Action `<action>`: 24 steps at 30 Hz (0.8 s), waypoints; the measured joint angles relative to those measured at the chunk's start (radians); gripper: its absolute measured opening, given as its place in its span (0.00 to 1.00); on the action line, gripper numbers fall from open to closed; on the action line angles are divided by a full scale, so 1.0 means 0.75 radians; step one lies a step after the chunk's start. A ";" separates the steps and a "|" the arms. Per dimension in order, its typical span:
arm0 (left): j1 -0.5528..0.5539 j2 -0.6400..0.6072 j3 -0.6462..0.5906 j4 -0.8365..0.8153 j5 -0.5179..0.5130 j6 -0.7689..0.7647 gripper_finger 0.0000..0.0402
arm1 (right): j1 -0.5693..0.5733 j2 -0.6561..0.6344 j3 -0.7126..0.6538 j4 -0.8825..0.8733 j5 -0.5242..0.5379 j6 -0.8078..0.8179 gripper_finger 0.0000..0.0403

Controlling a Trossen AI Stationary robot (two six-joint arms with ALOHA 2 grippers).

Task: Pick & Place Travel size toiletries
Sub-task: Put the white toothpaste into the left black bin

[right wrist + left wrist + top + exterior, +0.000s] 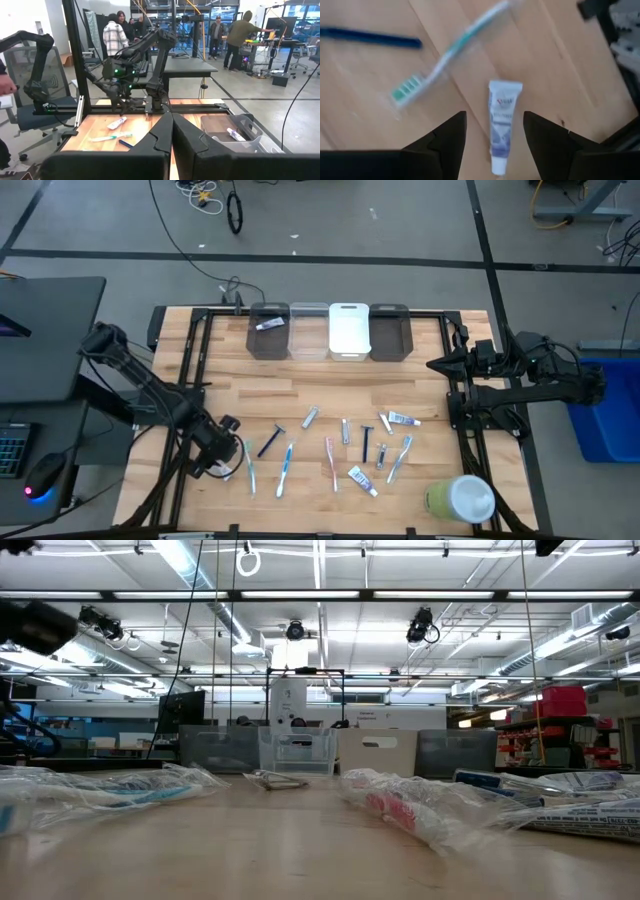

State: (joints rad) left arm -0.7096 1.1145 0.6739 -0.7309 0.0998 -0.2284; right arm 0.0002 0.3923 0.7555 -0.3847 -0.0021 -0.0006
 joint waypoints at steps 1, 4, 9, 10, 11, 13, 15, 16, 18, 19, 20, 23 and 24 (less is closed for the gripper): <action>-0.022 0.000 -0.019 0.011 -0.002 -0.017 0.51 | 0.000 0.000 0.000 0.000 0.000 0.000 0.03; -0.088 0.000 -0.074 0.081 -0.008 -0.090 0.51 | 0.000 0.000 0.000 0.000 0.000 0.000 0.03; -0.170 0.000 -0.147 0.167 -0.031 -0.145 0.51 | 0.000 0.000 0.001 0.000 0.000 0.000 0.03; -0.180 0.000 -0.155 0.166 -0.048 -0.145 0.51 | 0.000 0.000 0.000 -0.001 0.000 0.000 0.03; -0.187 0.000 -0.163 0.165 -0.063 -0.145 0.51 | 0.000 0.000 0.000 0.000 0.000 0.000 0.03; -0.201 0.000 -0.177 0.169 -0.082 -0.148 0.51 | 0.000 0.000 0.000 0.000 0.000 0.000 0.03; -0.214 0.000 -0.189 0.174 -0.085 -0.148 0.51 | 0.000 0.000 0.000 0.000 0.000 0.000 0.03; -0.221 0.005 -0.193 0.178 -0.088 -0.146 0.51 | 0.000 0.000 0.001 0.000 0.000 0.000 0.03; -0.231 0.028 -0.196 0.199 -0.094 -0.146 0.51 | 0.000 0.000 0.000 -0.001 0.000 0.000 0.03; -0.239 0.041 -0.196 0.206 -0.095 -0.146 0.51 | -0.001 0.000 0.000 0.000 0.000 0.000 0.03; -0.246 0.057 -0.196 0.213 -0.101 -0.146 0.51 | 0.000 0.000 0.000 0.000 0.000 0.000 0.03; -0.269 0.104 -0.196 0.250 -0.136 -0.139 0.51 | 0.000 0.000 0.001 -0.001 0.000 0.001 0.03; -0.273 0.120 -0.196 0.256 -0.146 -0.135 0.51 | 0.000 0.000 0.000 0.000 0.000 0.000 0.03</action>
State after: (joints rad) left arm -0.9140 1.2048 0.5270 -0.5389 -0.0094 -0.3296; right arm -0.0001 0.3923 0.7558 -0.3848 -0.0021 -0.0006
